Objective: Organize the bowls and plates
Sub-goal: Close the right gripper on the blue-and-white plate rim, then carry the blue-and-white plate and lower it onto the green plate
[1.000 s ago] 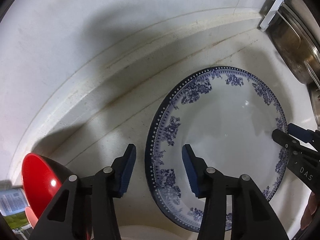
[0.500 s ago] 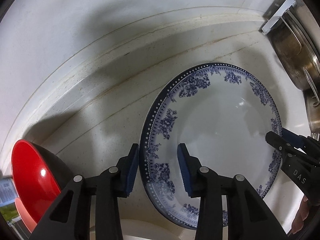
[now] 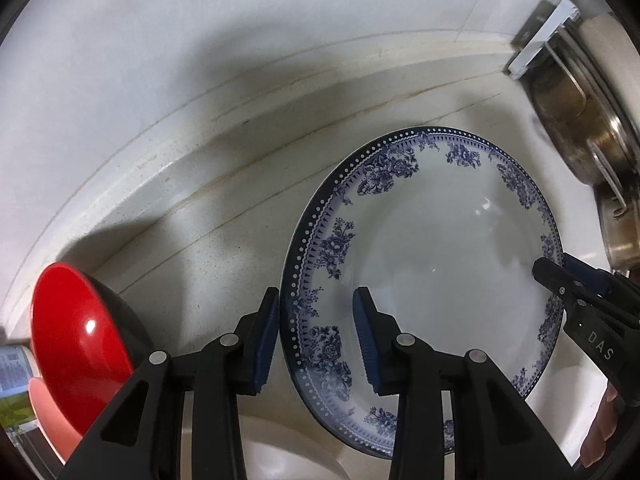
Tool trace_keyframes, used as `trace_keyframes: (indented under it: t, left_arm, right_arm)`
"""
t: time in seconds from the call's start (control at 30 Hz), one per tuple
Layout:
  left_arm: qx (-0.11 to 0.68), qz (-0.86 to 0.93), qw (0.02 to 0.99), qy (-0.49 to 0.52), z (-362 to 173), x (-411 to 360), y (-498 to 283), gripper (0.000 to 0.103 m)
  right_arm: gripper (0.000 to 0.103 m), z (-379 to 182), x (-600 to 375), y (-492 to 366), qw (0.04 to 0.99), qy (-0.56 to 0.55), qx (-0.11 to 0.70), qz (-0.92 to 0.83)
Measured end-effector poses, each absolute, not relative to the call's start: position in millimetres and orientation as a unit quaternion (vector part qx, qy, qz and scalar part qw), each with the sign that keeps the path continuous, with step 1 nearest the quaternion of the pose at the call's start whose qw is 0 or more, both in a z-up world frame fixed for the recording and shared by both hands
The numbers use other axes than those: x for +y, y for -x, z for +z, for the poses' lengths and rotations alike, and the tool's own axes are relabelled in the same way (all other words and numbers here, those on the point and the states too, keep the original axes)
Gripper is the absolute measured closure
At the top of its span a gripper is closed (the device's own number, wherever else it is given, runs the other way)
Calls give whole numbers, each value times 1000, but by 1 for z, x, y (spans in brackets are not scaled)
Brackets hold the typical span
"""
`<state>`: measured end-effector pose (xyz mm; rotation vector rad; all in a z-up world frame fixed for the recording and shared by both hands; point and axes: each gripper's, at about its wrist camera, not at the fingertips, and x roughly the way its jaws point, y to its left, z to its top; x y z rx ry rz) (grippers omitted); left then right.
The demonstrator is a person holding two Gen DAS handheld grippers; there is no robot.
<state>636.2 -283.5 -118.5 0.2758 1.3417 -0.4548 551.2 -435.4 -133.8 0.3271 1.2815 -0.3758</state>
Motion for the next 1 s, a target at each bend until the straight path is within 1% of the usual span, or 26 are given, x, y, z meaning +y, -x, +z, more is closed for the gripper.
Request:
trace_keyframes:
  t: [0.5,1.0]
  left_arm:
    - [585,-211,775,-113,-54,-247,-605,67]
    - [566,-190,797,-86,-19,-189,-543,67]
  right_arm:
    - [67,-67,-413,-522,792,-142,564,-187]
    - [67,-36,-360,-476,809,-121,549,-171]
